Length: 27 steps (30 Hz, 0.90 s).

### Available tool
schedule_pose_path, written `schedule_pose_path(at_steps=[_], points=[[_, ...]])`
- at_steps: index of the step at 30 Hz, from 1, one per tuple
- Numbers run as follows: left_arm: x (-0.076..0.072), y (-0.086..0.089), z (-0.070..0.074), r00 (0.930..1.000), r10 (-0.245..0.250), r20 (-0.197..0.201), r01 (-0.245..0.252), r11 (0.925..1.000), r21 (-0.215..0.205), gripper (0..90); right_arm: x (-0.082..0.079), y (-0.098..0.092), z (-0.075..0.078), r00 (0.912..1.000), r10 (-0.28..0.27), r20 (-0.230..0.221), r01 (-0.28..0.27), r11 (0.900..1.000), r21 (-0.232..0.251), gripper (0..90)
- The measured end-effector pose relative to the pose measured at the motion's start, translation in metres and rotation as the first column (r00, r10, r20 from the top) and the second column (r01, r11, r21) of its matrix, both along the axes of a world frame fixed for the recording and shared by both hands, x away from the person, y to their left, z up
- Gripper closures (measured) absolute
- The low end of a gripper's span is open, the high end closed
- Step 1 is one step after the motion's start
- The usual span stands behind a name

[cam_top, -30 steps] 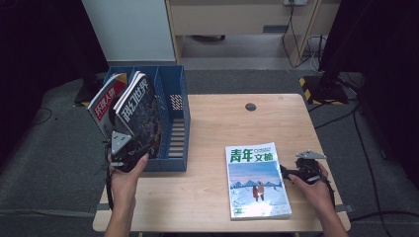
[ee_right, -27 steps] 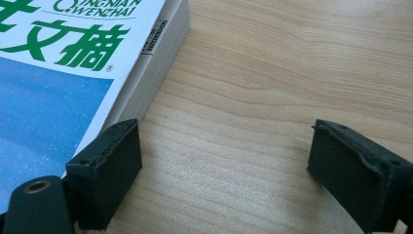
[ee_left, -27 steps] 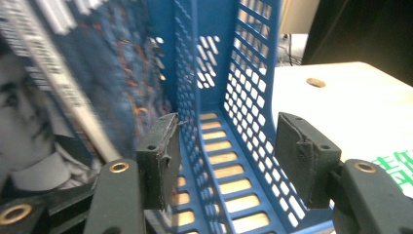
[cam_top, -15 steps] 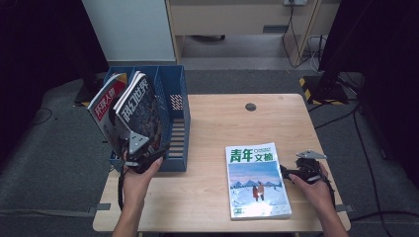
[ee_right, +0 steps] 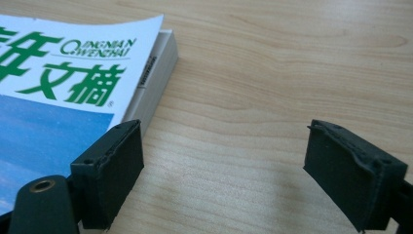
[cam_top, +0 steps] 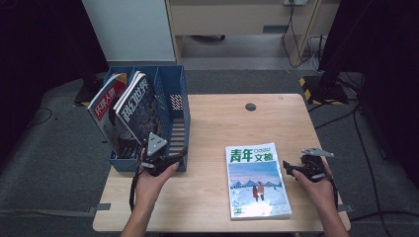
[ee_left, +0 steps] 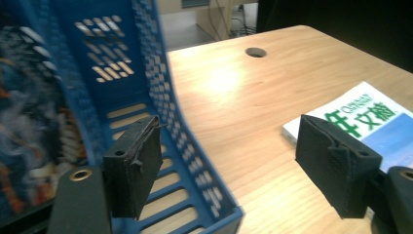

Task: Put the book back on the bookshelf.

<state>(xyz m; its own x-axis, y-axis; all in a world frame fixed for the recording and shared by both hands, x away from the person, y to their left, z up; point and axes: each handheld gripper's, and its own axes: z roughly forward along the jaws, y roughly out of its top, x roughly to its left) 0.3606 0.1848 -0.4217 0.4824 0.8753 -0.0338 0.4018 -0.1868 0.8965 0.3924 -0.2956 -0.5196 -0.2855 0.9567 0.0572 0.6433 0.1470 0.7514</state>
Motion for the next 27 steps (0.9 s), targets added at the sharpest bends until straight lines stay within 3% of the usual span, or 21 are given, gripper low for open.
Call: schedule_pose_path(at_steps=[7, 13, 18, 27], points=[[-0.002, -0.016, -0.004, 0.9989, -0.043, -0.018, 0.043, 0.999, 0.009, 22.4, -0.003, 0.007, 0.01, 0.9983, 0.046, 0.035, -0.047, 0.999, 0.02, 13.3], [-0.004, -0.033, -0.01, 0.9959, -0.085, -0.031, 0.086, 0.9958, 0.031, 21.4, -0.005, 0.019, 0.011, 0.9944, 0.104, 0.016, -0.105, 0.994, 0.042, 10.0], [-0.006, -0.048, -0.017, 0.9914, -0.122, -0.049, 0.124, 0.9911, 0.048, 21.0, -0.006, 0.03, 0.011, 0.9867, 0.162, -0.001, -0.162, 0.984, 0.075, 6.7], [-0.008, -0.077, -0.031, 0.9804, -0.18, -0.081, 0.186, 0.9797, 0.075, 20.0, -0.007, 0.043, 0.005, 0.9653, 0.255, -0.057, -0.25, 0.965, 0.079, 4.3]])
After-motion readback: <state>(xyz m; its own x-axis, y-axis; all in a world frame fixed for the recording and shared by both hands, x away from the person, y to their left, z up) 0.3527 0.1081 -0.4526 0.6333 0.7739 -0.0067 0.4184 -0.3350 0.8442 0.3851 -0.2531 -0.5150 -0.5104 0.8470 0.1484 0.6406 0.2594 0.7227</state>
